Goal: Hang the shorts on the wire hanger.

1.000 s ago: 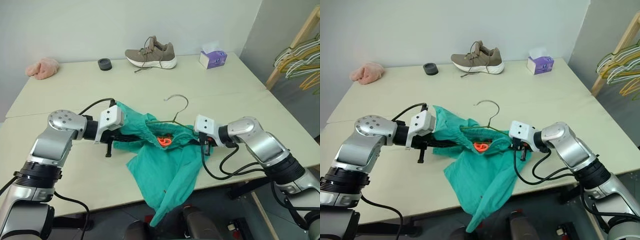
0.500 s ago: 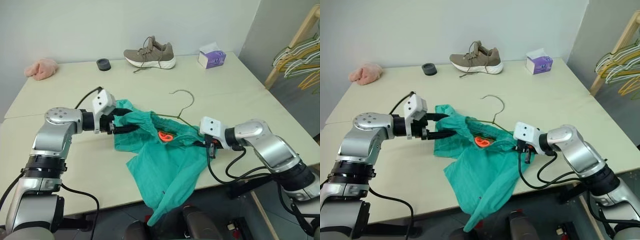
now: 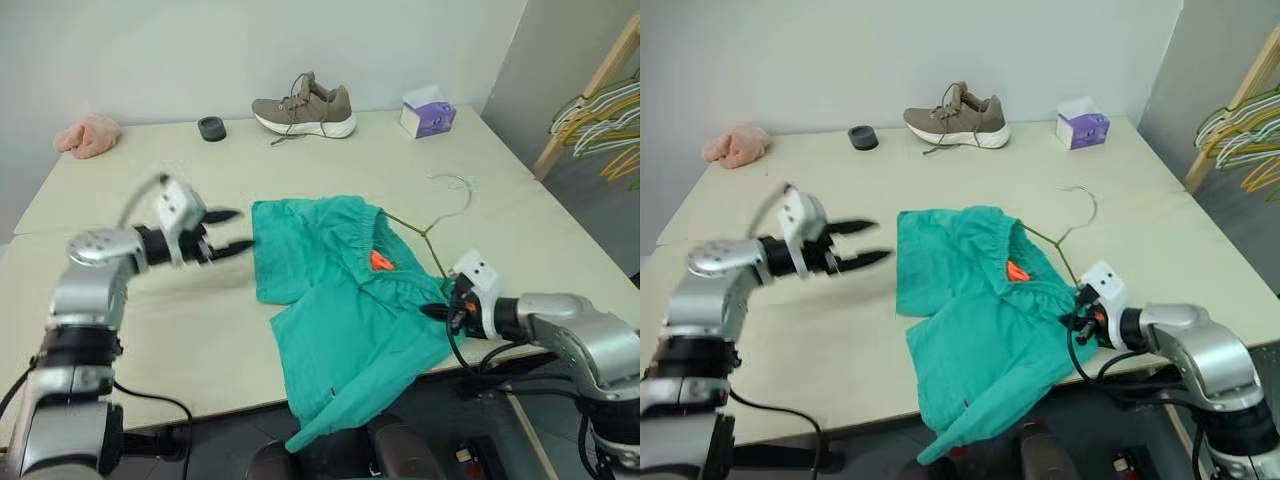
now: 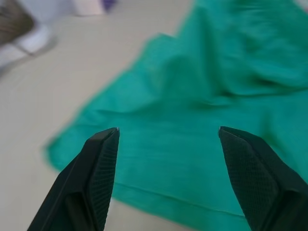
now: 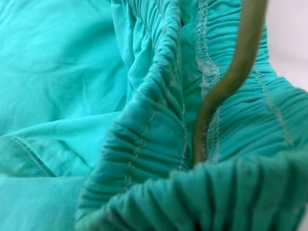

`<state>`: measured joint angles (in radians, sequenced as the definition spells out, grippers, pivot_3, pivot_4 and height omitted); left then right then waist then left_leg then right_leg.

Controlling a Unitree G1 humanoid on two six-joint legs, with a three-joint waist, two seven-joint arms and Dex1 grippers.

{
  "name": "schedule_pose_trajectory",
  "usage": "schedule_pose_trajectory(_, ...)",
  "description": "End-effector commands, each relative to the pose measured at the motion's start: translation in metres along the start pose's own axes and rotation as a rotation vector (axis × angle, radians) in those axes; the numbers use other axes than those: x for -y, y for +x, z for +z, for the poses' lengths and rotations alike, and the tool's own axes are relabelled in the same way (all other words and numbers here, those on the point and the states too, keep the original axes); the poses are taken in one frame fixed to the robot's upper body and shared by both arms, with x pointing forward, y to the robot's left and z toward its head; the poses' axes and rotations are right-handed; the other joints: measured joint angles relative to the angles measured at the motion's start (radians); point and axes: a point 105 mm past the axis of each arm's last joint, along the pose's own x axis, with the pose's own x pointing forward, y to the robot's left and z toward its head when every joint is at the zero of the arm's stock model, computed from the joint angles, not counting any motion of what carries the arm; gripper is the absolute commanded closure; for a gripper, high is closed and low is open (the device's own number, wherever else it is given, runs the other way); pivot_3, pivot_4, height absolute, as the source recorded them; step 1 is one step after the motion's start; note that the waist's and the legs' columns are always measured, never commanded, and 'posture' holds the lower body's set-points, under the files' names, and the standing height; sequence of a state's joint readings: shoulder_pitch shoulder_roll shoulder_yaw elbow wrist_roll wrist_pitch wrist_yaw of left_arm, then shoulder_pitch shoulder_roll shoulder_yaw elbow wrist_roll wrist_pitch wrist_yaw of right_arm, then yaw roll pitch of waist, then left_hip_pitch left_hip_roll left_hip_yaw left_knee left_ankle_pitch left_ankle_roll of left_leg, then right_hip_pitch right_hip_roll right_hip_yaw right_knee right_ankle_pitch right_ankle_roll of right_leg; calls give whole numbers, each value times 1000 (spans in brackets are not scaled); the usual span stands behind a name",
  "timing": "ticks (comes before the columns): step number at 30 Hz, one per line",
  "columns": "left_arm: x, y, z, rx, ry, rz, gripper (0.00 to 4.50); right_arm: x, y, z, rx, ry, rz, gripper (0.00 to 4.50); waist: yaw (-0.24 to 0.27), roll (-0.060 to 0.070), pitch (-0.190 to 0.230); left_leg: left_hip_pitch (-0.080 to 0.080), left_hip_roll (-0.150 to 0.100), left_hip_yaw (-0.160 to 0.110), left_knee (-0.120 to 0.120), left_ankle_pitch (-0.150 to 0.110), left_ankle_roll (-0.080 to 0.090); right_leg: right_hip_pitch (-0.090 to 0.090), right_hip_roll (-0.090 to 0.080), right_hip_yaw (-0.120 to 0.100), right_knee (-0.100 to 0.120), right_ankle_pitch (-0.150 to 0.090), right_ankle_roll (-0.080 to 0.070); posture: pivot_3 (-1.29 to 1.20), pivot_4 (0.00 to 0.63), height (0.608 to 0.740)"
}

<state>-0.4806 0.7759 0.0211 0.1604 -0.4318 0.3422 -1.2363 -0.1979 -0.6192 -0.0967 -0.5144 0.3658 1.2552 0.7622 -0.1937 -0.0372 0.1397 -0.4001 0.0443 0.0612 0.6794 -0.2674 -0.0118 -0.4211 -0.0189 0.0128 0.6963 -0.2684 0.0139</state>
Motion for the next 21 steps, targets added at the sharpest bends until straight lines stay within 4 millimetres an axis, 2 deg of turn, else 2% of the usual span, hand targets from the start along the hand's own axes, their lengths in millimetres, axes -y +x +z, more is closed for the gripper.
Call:
schedule_pose_trajectory(1, 54, 20, 37, 86, -5, -314, 1028, 15, -29, -11, 32, 148, -178, 4500, 1, 0, 0, 0, 0, 0, 0, 0, 0, 0, 0, 0, 0, 0, 0, -323, 127, 740)
schedule_pose_trajectory(4, 70, 31, 49, 124, -25, -408, 1028, 21, -46, -27, 12, 248, -277, 4500, -6, 1, 0, 2, -1, 1, 0, 0, 0, 1, 1, 1, 0, -3, 4, -352, 133, 740)
schedule_pose_trajectory(7, 87, 50, 63, 171, -25, -546, 1028, 36, -79, -61, -21, 412, -449, 4500, -4, 2, 0, 1, -2, -1, 0, 0, 0, 2, 6, 0, -1, -3, 5, -413, 146, 740)
schedule_pose_trajectory(9, 87, 59, 68, 186, 7, -550, 1028, 42, -92, -68, -2, 454, -516, 4500, -16, 2, 0, 1, -2, -1, -1, 0, 0, 2, 6, 1, -2, -4, 6, -430, 152, 740)
schedule_pose_trajectory(12, 82, 84, 86, 255, 84, -506, 1028, 66, -126, -70, 111, 539, -723, 4500, -50, 3, 1, 1, -3, 0, 0, 0, 1, 2, 6, 3, -3, -4, 6, -461, 164, 740)
schedule_pose_trajectory(15, 85, 98, 96, 294, 120, -498, 1028, 82, -150, -72, 140, 584, -866, 4500, -81, 5, 2, 2, -4, -1, -2, -1, 1, 3, 6, 3, -5, -4, 6, -469, 169, 740)
schedule_pose_trajectory(18, 93, 111, 108, 338, 166, -493, 1028, 105, -184, -70, 165, 615, -1052, 4500, -114, 12, 6, 2, -3, -2, -4, -1, 2, 5, 8, 3, -11, -4, 6, -473, 173, 740)
schedule_pose_trajectory(20, 96, 117, 115, 362, 183, -483, 1028, 119, -203, -59, 204, 601, -1136, 4500, -127, 14, 8, 1, -4, -1, -6, -2, 3, 8, 7, 4, -15, -4, 6, -469, 175, 740)
schedule_pose_trajectory(21, 98, 121, 119, 376, 199, -475, 1028, 130, -216, -45, 244, 574, -1190, 4500, -140, 15, 10, 2, -4, -1, -7, -2, 4, 9, 7, 4, -16, -4, 6, -470, 176, 740)
